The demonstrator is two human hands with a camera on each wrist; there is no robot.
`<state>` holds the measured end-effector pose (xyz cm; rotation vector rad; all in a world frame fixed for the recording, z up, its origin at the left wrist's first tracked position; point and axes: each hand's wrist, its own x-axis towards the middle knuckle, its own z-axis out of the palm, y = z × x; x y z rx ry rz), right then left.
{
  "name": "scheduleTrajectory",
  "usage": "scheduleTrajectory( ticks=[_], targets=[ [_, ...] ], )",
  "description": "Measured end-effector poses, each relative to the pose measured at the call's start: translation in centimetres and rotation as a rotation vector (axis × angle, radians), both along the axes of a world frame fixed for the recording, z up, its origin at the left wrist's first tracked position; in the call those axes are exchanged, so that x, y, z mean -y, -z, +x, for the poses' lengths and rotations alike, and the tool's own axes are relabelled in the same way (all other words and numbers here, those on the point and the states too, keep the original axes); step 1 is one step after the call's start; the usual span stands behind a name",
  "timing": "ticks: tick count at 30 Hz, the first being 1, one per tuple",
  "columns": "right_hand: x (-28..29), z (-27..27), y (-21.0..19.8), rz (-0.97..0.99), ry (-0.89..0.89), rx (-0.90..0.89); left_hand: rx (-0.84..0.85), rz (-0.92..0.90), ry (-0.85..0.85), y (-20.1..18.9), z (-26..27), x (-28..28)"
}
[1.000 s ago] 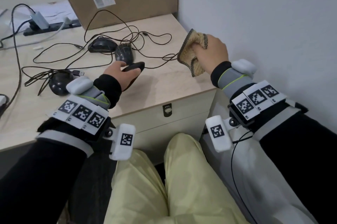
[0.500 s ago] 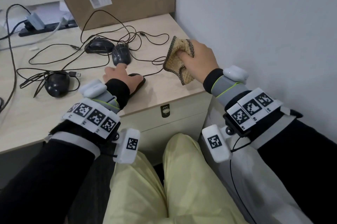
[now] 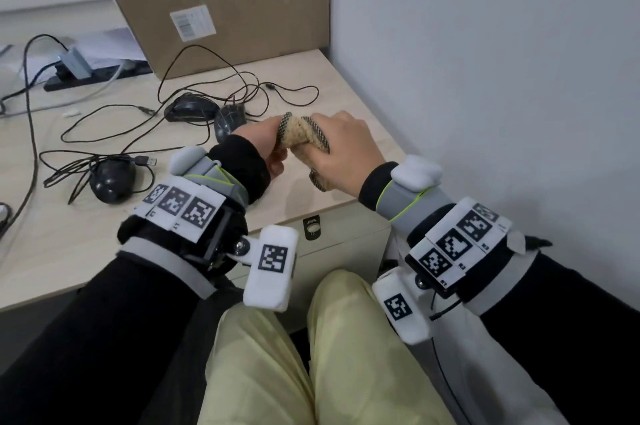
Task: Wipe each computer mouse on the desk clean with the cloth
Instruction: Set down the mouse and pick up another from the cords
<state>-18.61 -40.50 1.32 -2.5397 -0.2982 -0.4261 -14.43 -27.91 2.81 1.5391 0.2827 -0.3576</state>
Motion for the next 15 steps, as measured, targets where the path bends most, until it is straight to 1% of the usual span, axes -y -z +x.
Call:
scheduleTrajectory(
  ticks=[3,7,10,13,15],
  targets=[
    [0.0,0.1,-0.2,-0.082,0.008,0.018,0.021,0.065,-0.008,-0.6,0.6,-0.5],
    [0.6,0.1,-0.3,-0.126,0.04,0.05,-0.007,0.072,0.07,-1.2,0.5,-0.7],
    [0.8,0.0,-0.3,-0.184,0.074,0.014,0.007,0.131,0.087,-1.6,0.6,-0.8],
    [1.1,0.1,-0.2,-0.277,0.113,-0.048,0.047,0.182,0.039,-2.2,1.3,-1.3],
    [1.8,0.1,-0.3,-0.312,0.164,-0.078,0.075,0.163,-0.038,-2.8,2.1,-2.3]
  ],
)
